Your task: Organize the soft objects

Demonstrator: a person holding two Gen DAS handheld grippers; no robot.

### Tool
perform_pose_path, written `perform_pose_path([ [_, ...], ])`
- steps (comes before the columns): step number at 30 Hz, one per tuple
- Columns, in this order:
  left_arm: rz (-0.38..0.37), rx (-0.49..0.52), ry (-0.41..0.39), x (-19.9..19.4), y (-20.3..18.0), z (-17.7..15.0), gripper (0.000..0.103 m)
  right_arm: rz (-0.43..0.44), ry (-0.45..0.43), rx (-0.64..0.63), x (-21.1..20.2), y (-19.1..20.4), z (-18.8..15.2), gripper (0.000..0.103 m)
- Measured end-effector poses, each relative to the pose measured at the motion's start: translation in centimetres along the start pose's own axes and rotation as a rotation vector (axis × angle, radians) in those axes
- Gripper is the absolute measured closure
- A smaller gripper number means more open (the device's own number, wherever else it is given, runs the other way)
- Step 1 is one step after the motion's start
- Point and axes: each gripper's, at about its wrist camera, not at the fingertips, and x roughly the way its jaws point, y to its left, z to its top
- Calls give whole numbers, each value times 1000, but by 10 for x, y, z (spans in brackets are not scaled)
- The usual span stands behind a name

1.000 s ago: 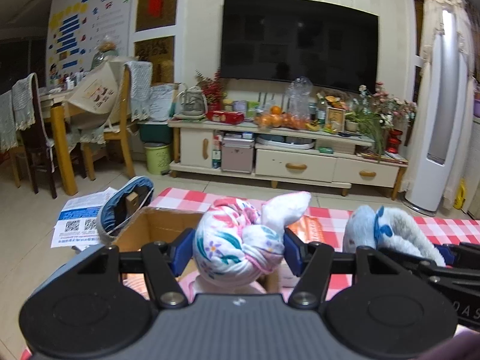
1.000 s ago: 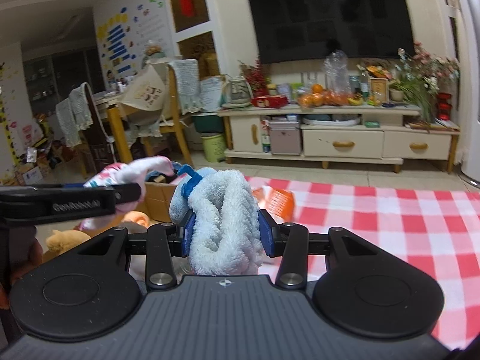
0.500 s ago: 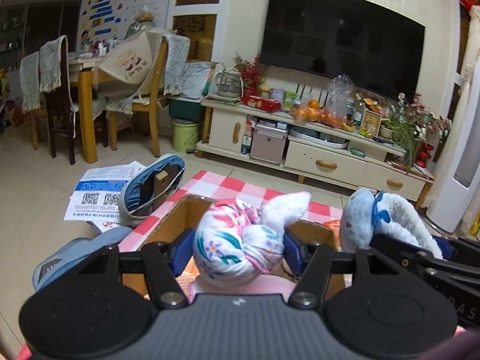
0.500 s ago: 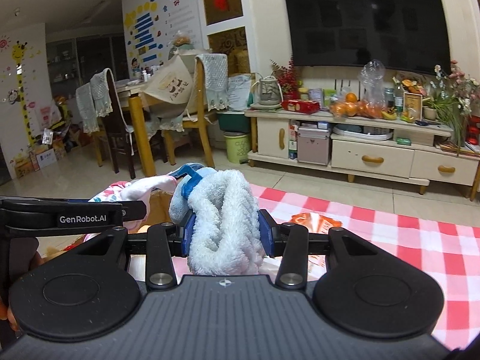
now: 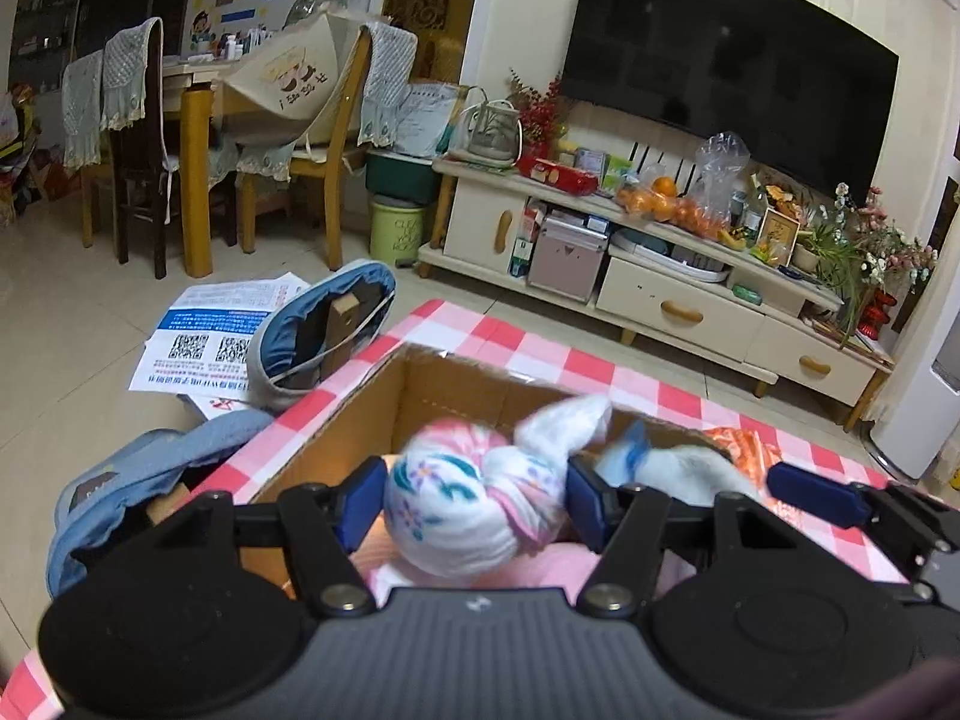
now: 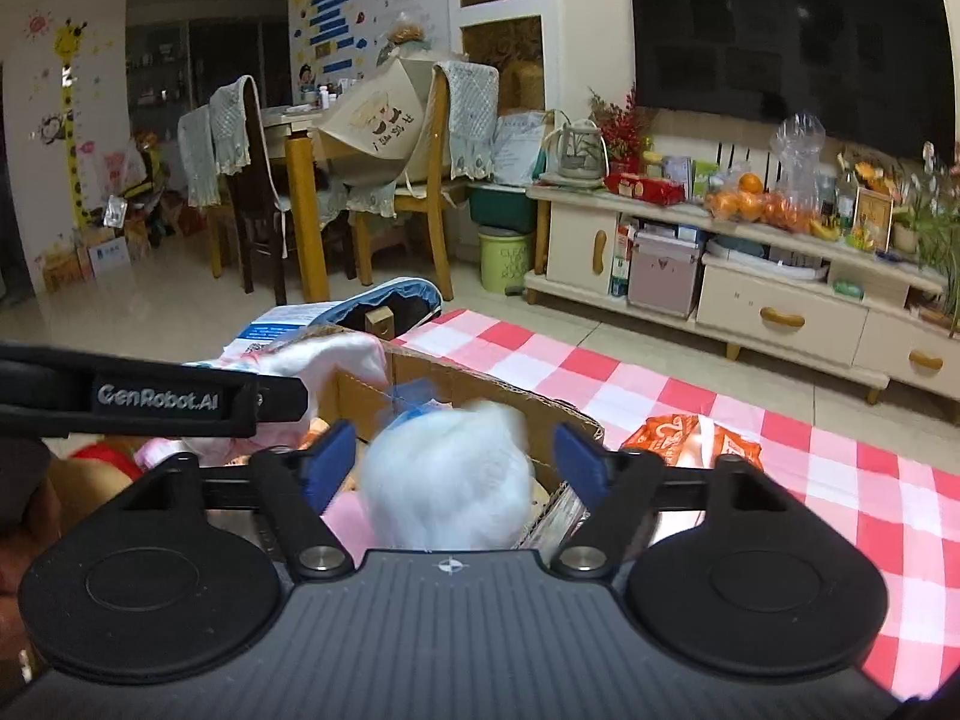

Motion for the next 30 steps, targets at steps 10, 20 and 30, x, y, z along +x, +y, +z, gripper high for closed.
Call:
perform_pose_path([
  [10, -24, 40, -123, -38, -8, 2, 1, -97, -114, 131, -81, -16, -2, 2],
  [20, -18, 109, -161, -77, -24, -18, 1, -290, -42, 289, -141, -31, -41, 0],
  [30, -5, 150, -118, -115, -28, -51, 1, -325, -16, 311, -176, -12, -63, 0],
])
